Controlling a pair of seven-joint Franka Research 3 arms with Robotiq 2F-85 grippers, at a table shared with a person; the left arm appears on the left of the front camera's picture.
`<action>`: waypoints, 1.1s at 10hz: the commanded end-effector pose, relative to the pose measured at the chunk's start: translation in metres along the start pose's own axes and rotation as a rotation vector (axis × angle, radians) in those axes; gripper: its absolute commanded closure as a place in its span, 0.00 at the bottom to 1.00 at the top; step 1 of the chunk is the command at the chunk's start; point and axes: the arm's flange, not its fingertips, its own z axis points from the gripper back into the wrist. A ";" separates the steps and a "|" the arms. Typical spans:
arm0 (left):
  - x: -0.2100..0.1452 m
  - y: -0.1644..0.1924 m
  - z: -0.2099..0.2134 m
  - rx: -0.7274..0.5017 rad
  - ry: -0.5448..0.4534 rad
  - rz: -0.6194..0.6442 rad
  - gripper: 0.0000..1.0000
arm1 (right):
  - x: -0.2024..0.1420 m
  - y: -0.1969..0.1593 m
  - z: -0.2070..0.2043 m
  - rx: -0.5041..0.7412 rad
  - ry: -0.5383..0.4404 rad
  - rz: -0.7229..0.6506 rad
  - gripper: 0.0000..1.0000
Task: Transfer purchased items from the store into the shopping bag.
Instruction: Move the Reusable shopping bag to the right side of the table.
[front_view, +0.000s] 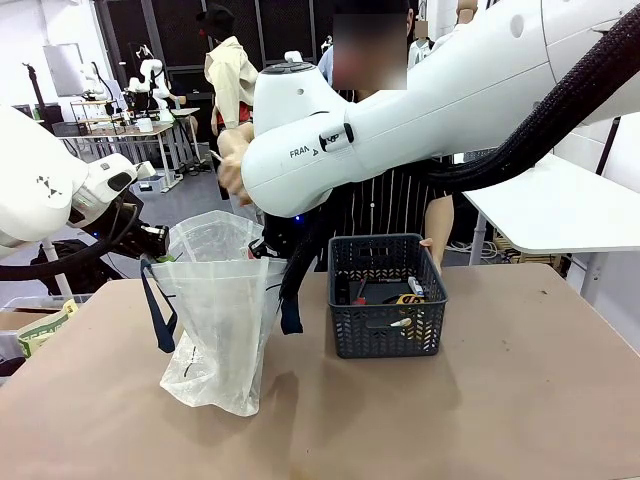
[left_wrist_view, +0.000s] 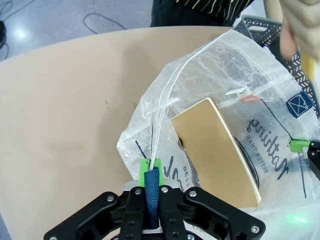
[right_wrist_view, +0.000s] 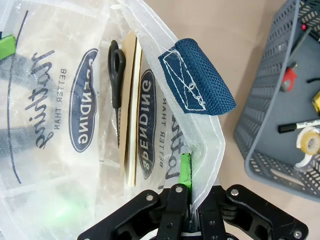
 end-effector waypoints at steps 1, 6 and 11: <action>0.001 0.003 0.001 0.003 -0.006 -0.006 1.00 | -0.002 0.000 -0.001 -0.002 -0.002 -0.016 1.00; 0.001 0.003 0.001 0.003 -0.006 -0.006 1.00 | -0.002 0.000 -0.001 -0.002 -0.002 -0.016 1.00; 0.001 0.003 0.001 0.003 -0.006 -0.006 1.00 | -0.002 0.000 -0.001 -0.002 -0.002 -0.016 1.00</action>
